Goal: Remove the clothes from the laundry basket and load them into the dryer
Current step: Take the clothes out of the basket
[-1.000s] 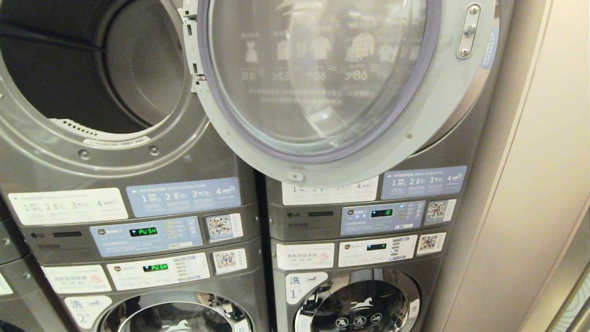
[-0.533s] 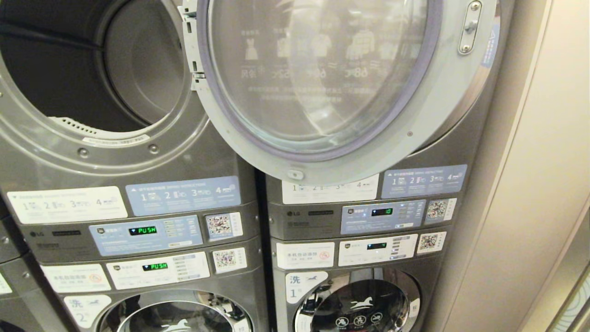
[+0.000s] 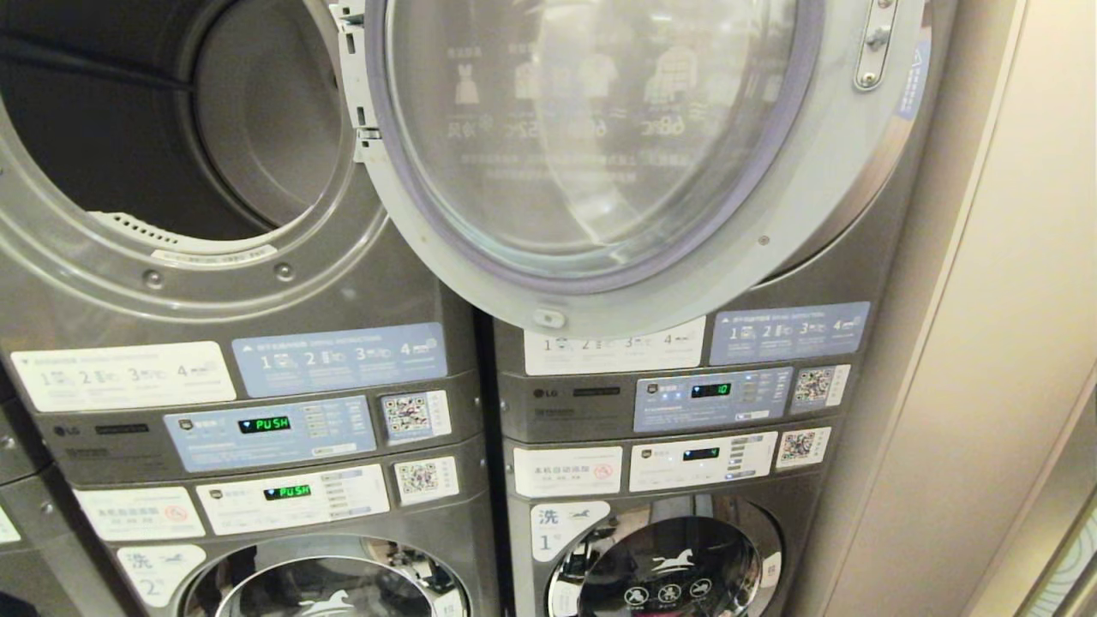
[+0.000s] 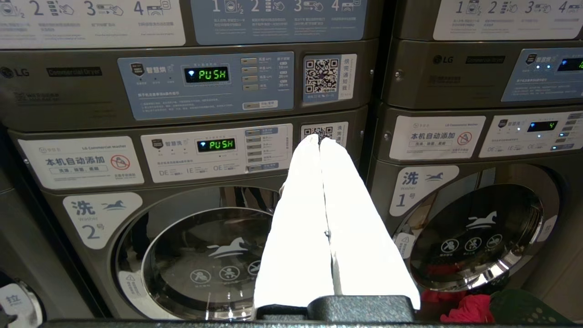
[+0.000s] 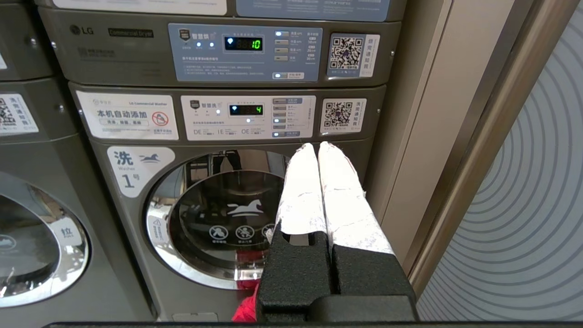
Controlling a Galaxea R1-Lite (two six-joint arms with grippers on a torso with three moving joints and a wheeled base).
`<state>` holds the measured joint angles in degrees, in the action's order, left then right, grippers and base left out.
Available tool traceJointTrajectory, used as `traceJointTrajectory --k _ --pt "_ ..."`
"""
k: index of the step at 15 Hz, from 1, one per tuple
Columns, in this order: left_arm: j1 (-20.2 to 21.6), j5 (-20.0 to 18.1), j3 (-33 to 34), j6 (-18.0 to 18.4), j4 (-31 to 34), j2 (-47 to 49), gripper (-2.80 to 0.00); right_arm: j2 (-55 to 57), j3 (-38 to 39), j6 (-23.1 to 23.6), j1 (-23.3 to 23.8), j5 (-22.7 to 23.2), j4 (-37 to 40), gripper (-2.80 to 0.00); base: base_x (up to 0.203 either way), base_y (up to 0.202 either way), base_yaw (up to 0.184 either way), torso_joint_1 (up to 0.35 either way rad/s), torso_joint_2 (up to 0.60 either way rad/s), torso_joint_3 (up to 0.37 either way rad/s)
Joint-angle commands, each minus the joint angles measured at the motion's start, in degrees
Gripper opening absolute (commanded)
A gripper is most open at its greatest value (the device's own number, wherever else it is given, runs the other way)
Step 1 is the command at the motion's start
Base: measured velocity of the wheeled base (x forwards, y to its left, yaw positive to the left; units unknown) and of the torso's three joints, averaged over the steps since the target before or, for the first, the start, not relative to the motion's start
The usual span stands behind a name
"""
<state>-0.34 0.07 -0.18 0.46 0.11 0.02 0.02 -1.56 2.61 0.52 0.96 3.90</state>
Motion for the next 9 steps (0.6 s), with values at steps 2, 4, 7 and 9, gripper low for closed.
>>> traceJointTrajectory --k 2,4,7,9 --pt "0.0 0.0 0.0 0.0 0.0 -0.1 -2.80 -0.1 0.0 0.0 0.1 0.0 0.0 -2.80 0.000 0.000 0.000 -0.050 0.13 0.067" --pt "0.0 0.0 0.0 0.0 0.0 -0.1 -2.80 -0.1 0.0 -0.1 0.0 0.0 0.0 -2.80 0.000 0.000 0.000 -0.045 0.10 0.058" --pt "0.0 0.0 0.0 0.0 0.0 -0.1 -2.80 -0.1 0.0 -0.6 0.0 0.0 0.0 -2.80 0.000 0.000 0.000 -0.060 0.12 0.069" --pt "0.0 0.0 0.0 0.0 0.0 -0.1 -2.80 -0.1 0.0 -1.6 0.1 -0.1 0.0 -2.80 0.000 0.000 0.000 -0.066 0.14 0.070"
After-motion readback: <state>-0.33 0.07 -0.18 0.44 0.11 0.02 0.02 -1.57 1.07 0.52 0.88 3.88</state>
